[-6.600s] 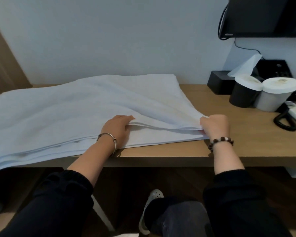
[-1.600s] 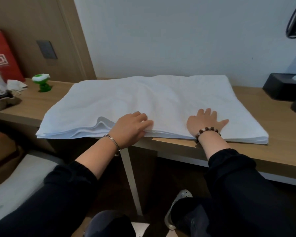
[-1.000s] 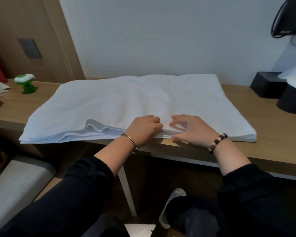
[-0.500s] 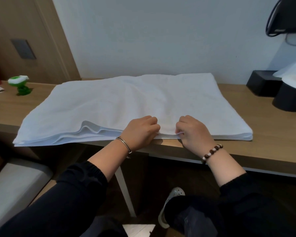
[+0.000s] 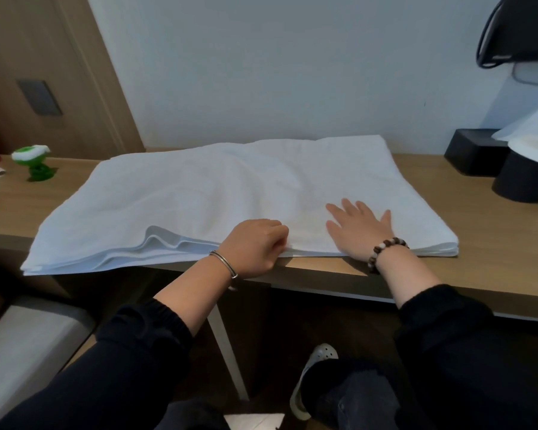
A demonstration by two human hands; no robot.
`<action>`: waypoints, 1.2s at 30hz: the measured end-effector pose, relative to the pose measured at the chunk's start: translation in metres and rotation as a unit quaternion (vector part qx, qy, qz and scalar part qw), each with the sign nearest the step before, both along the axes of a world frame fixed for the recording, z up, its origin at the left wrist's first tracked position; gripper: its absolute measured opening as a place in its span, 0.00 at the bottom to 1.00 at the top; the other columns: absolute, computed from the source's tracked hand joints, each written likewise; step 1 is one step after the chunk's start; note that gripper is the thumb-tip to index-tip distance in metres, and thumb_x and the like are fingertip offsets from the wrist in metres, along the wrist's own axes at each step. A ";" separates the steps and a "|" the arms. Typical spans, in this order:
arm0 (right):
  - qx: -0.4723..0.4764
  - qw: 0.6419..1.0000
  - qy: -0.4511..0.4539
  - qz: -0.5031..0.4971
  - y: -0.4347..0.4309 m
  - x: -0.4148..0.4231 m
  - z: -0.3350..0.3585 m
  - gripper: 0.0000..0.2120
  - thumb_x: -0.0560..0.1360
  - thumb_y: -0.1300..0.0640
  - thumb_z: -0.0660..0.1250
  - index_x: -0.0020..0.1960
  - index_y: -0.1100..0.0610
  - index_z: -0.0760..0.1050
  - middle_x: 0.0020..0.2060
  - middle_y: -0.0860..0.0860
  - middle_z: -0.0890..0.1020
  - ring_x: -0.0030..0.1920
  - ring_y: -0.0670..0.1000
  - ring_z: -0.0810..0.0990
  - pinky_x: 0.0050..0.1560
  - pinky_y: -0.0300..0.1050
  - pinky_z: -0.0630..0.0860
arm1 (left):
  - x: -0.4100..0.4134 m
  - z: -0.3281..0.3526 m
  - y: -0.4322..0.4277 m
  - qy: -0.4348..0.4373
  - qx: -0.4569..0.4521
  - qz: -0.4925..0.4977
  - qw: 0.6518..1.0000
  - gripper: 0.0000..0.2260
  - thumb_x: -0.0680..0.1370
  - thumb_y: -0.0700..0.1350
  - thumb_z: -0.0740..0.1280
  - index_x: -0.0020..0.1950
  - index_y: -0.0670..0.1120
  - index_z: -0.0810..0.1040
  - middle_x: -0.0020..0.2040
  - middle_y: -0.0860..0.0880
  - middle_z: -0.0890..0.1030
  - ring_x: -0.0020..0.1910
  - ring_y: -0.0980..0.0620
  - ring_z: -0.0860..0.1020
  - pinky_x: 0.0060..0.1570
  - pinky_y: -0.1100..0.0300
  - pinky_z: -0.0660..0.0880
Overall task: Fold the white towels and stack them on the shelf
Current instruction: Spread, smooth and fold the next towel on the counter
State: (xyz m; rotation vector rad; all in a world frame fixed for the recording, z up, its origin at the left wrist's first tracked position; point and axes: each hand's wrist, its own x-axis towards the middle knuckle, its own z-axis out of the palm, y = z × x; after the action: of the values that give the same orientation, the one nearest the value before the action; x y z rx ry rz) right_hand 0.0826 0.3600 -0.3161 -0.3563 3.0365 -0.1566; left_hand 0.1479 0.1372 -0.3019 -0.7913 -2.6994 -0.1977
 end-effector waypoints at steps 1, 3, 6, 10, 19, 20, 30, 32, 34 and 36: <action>0.000 1.000 0.000 -0.016 0.006 -0.003 -0.001 0.26 0.80 0.41 0.40 0.77 0.42 0.45 0.78 0.45 0.45 0.77 0.51 0.45 0.70 0.68 0.42 | 0.000 0.000 -0.001 -0.008 0.004 0.001 1.000 0.04 0.76 0.41 0.64 0.42 0.43 0.74 0.41 0.46 0.77 0.40 0.45 0.74 0.37 0.55 0.67; 0.006 0.999 -0.005 -0.050 0.011 -0.007 0.000 0.26 0.80 0.42 0.39 0.77 0.43 0.44 0.78 0.45 0.44 0.77 0.51 0.43 0.71 0.68 0.41 | 0.000 0.002 -0.004 -0.027 0.020 0.001 0.999 0.03 0.76 0.42 0.64 0.43 0.43 0.75 0.42 0.47 0.77 0.42 0.46 0.74 0.38 0.57 0.66; 0.019 0.995 -0.035 -0.096 0.003 -0.007 0.005 0.27 0.80 0.43 0.39 0.78 0.45 0.41 0.77 0.46 0.41 0.77 0.52 0.41 0.71 0.68 0.39 | 0.002 0.005 -0.024 0.008 -0.024 0.014 1.000 0.08 0.75 0.48 0.66 0.49 0.45 0.78 0.48 0.48 0.77 0.49 0.46 0.74 0.47 0.57 0.68; 0.027 0.994 -0.037 -0.099 -0.025 -0.006 0.014 0.28 0.81 0.44 0.40 0.78 0.49 0.40 0.77 0.49 0.40 0.77 0.54 0.40 0.71 0.67 0.39 | 0.009 0.003 -0.069 0.040 -0.114 0.133 0.984 0.23 0.75 0.59 0.63 0.68 0.52 0.70 0.68 0.49 0.70 0.69 0.47 0.64 0.69 0.46 0.57; -0.043 0.992 0.002 0.119 -0.200 -0.002 0.033 0.26 0.82 0.47 0.42 0.78 0.50 0.42 0.78 0.50 0.41 0.77 0.54 0.40 0.71 0.66 0.39 | 0.050 -0.006 -0.162 0.006 -0.022 0.347 0.938 0.28 0.77 0.54 0.62 0.75 0.49 0.60 0.70 0.48 0.69 0.68 0.47 0.66 0.68 0.48 0.62; -0.047 0.991 0.002 0.128 -0.215 -0.002 0.033 0.26 0.82 0.47 0.42 0.78 0.50 0.42 0.78 0.49 0.41 0.77 0.54 0.40 0.71 0.66 0.39 | 0.054 -0.008 -0.169 0.006 -0.007 0.352 0.936 0.26 0.78 0.53 0.62 0.74 0.49 0.62 0.69 0.48 0.70 0.68 0.47 0.67 0.68 0.48 0.62; -0.037 0.992 0.014 0.123 -0.245 -0.007 0.003 0.26 0.81 0.44 0.39 0.78 0.49 0.45 0.78 0.49 0.44 0.77 0.53 0.45 0.73 0.62 0.42 | 0.061 -0.003 -0.216 0.111 -0.031 0.253 0.961 0.08 0.63 0.28 0.70 0.36 0.38 0.76 0.30 0.41 0.72 0.28 0.42 0.72 0.24 0.55 0.64; -0.037 0.992 0.021 0.122 -0.246 -0.008 0.001 0.27 0.81 0.44 0.38 0.78 0.49 0.46 0.78 0.49 0.45 0.77 0.53 0.46 0.73 0.62 0.43 | 0.065 0.002 -0.230 0.151 -0.035 0.213 0.965 0.05 0.65 0.28 0.67 0.35 0.37 0.76 0.31 0.40 0.73 0.27 0.43 0.72 0.22 0.54 0.67; -0.037 0.991 0.028 0.122 -0.245 -0.009 0.000 0.27 0.81 0.44 0.38 0.78 0.49 0.46 0.78 0.49 0.46 0.77 0.53 0.46 0.73 0.62 0.43 | 0.069 0.006 -0.241 0.189 -0.047 0.181 0.964 0.06 0.68 0.30 0.61 0.35 0.37 0.76 0.32 0.40 0.74 0.27 0.44 0.72 0.22 0.55 0.68; -0.034 0.992 0.030 0.120 -0.246 -0.009 0.000 0.27 0.81 0.43 0.38 0.78 0.50 0.46 0.78 0.49 0.46 0.77 0.52 0.46 0.74 0.62 0.43 | 0.075 0.002 -0.244 0.196 -0.070 0.161 0.965 0.06 0.67 0.28 0.62 0.34 0.37 0.76 0.33 0.40 0.74 0.28 0.45 0.71 0.23 0.55 0.69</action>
State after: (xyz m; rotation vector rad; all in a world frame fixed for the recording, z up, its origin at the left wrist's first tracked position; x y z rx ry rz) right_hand 0.0735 0.1144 -0.3158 -0.7399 3.0180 -0.2363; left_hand 0.2229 -0.1067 -0.2999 -0.3661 -2.4292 0.2078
